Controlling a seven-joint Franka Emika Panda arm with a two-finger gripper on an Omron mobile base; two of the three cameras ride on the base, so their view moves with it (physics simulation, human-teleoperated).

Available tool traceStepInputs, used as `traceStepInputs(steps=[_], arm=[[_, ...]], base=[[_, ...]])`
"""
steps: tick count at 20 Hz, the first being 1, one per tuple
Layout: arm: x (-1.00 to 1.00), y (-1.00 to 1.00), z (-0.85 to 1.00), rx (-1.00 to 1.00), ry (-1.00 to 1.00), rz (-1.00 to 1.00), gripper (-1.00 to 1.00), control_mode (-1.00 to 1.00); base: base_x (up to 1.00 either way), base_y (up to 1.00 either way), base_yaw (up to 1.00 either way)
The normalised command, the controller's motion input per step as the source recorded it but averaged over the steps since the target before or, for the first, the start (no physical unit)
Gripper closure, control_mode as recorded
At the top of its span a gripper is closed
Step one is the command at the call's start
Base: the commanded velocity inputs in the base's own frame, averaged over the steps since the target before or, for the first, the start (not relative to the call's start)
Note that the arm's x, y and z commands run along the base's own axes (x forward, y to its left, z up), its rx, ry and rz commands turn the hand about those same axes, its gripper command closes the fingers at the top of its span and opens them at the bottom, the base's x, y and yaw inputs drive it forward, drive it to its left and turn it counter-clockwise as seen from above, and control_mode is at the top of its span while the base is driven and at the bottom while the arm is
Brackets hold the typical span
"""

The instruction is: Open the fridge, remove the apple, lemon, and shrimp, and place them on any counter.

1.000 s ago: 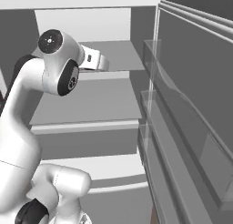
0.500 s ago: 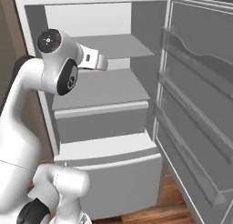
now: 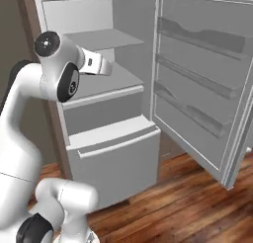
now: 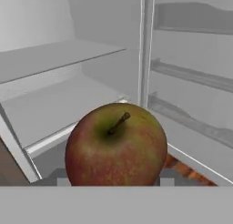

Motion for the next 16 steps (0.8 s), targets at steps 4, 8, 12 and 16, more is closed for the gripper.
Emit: traceStepInputs(steps=[4,8,12,16], arm=[[0.00,0.00,0.00,0.00,0.00,0.00,1.00,1.00],[0.00,0.00,0.00,0.00,0.00,0.00,1.00,1.00],[0.00,0.00,0.00,0.00,0.00,0.00,1.00,1.00],[0.00,0.00,0.00,0.00,0.00,0.00,1.00,1.00]], base=[[-1.00,0.00,-0.60],[-1.00,0.00,-0.51],[-1.00,0.00,-0.33],[-0.89,-0.22,-0.35]])
